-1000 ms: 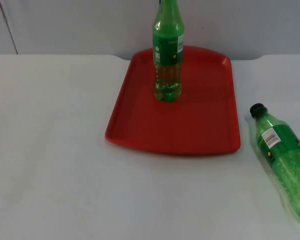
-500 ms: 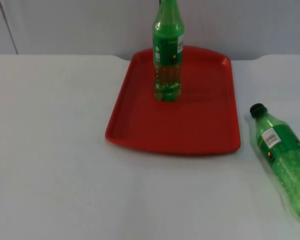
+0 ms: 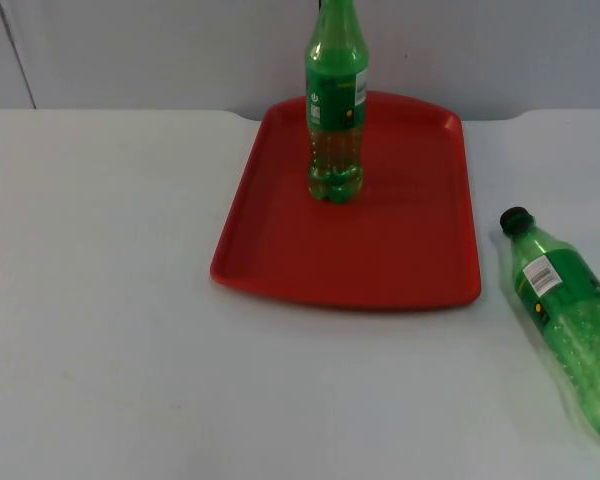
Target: Place the bottle upright on the tray.
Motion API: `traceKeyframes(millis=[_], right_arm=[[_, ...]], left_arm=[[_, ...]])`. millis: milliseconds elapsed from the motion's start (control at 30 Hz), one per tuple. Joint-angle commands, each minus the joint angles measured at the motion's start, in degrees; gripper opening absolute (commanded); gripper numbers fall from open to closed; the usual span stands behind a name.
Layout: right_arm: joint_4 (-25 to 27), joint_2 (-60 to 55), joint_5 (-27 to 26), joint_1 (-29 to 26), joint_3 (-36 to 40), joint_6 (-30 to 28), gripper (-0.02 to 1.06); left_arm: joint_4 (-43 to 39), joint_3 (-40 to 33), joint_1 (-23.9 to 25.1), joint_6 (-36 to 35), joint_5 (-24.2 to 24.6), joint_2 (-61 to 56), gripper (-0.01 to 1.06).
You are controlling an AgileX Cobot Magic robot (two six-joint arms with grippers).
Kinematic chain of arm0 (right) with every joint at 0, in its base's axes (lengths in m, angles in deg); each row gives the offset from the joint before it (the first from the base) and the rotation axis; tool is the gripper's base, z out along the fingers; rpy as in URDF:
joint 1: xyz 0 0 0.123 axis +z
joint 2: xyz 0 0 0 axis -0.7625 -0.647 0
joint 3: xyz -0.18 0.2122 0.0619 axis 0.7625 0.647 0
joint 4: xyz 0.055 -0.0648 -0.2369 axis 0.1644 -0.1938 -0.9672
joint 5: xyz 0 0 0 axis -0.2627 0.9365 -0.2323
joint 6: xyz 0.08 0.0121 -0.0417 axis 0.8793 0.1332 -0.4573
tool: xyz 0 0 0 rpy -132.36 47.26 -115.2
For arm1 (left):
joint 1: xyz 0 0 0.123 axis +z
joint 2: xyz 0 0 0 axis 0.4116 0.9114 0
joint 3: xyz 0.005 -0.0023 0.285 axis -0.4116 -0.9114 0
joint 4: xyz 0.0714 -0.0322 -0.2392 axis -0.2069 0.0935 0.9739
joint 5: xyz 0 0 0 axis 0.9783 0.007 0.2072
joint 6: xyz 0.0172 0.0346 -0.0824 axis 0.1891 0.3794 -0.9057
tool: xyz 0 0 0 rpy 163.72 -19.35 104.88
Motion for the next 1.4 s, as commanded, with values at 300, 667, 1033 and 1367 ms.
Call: traceKeyframes(millis=[300, 667, 1033, 1367], right_arm=[[0.17, 0.22, -0.39, -0.35, 0.03, -0.22, 1.05], [0.17, 0.22, -0.39, -0.35, 0.03, -0.22, 1.05], [0.17, 0.22, -0.39, -0.35, 0.03, -0.22, 1.05], [0.17, 0.22, -0.39, -0.35, 0.03, -0.22, 1.05]], left_arm=[[-0.63, -1.87, 0.11, -2.58, 10.72, -2.45, 1.05], [-1.48, -3.43, 0.11, -4.09, 12.41, -2.45, 1.05], [-1.75, -3.41, 0.11, -4.09, 12.41, -2.45, 1.05], [-1.75, -3.41, 0.11, -4.09, 12.41, -2.45, 1.05]])
